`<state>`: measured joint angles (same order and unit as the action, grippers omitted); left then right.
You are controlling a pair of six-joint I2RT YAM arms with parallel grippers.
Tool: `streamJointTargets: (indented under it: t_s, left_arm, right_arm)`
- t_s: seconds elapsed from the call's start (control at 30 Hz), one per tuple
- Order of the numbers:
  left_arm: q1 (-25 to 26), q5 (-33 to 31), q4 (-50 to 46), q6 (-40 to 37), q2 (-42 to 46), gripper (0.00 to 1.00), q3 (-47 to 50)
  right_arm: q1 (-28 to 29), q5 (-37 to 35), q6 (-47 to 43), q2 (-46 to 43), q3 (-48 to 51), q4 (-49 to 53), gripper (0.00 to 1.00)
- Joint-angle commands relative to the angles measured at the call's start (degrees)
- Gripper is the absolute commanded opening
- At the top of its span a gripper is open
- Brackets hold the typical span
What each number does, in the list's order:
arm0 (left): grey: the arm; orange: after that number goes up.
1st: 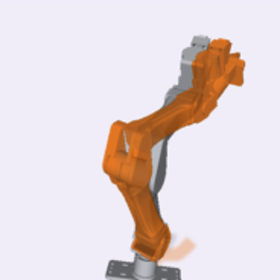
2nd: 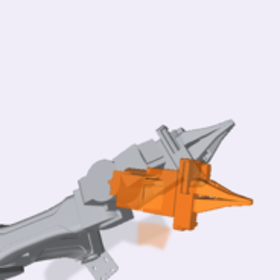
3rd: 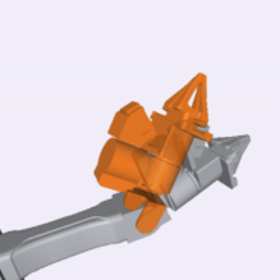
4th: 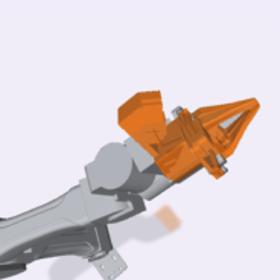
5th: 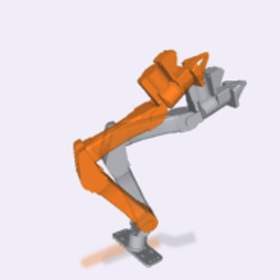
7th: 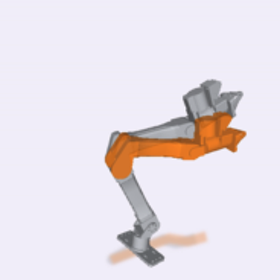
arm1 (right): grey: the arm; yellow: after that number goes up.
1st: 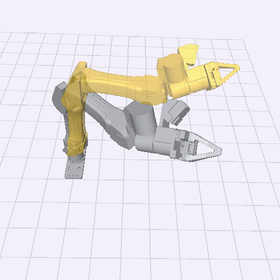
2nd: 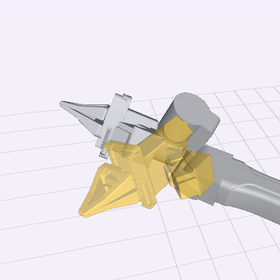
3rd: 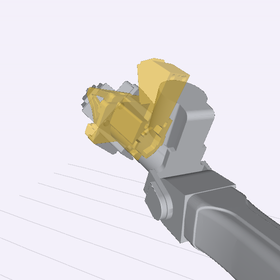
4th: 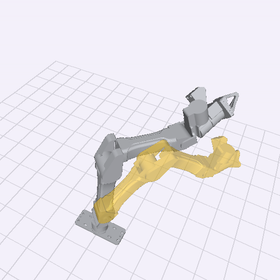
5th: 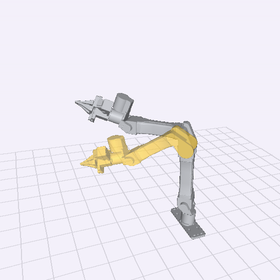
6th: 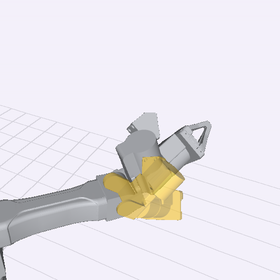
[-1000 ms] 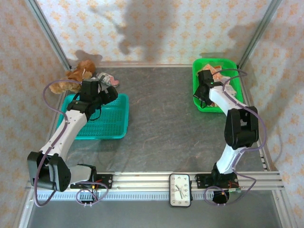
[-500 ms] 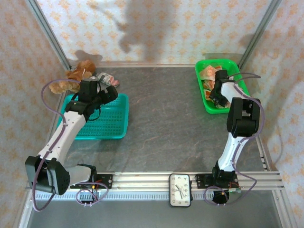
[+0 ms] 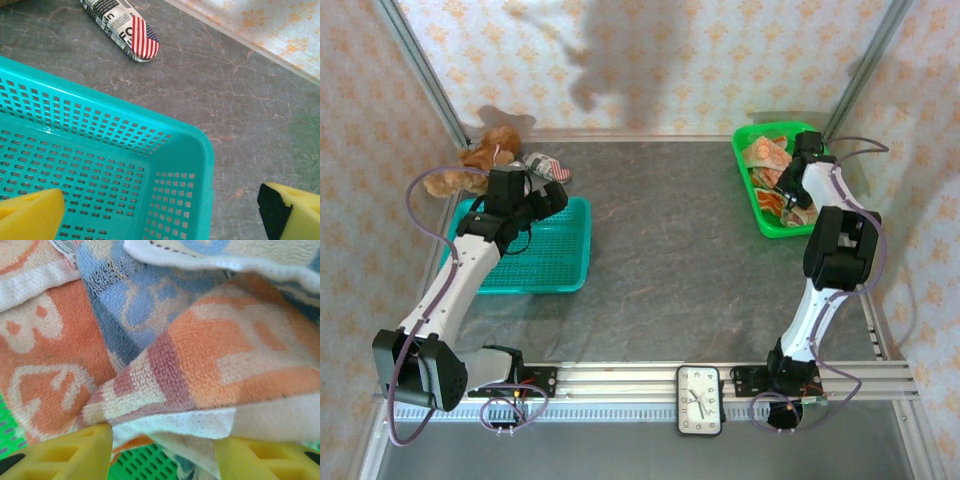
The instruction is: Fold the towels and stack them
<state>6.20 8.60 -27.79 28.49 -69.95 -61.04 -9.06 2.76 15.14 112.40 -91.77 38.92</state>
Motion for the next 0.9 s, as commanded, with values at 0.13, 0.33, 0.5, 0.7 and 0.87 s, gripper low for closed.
streamJointTargets:
  t_s: [0.13,0.33,0.5,0.7,0.87]
  left_arm:
    - [1.15,0.69,-2.07,-1.02,2.72,1.0,-1.89]
    - [1.28,0.85,-1.76,-1.56,2.81,1.0,-1.68]
    - [1.5,0.69,-1.88,-1.35,2.54,1.0,-1.37]
    - [1.57,0.04,-2.33,-1.68,3.33,1.0,-1.54]
    - [1.65,-0.34,-1.91,-1.58,3.78,1.0,-1.13]
  right_arm:
    - [-2.81,-5.62,-0.95,-4.03,-3.59,3.52,0.56]
    - [-4.57,-2.7,-0.02,0.68,-6.51,4.47,0.57]
    - [-4.55,-2.82,0.96,5.55,-9.5,5.59,0.61]
    - [-4.91,-4.18,3.53,7.8,-13.29,7.36,0.59]
    - [-4.45,-0.1,10.19,3.29,-6.83,2.23,0.58]
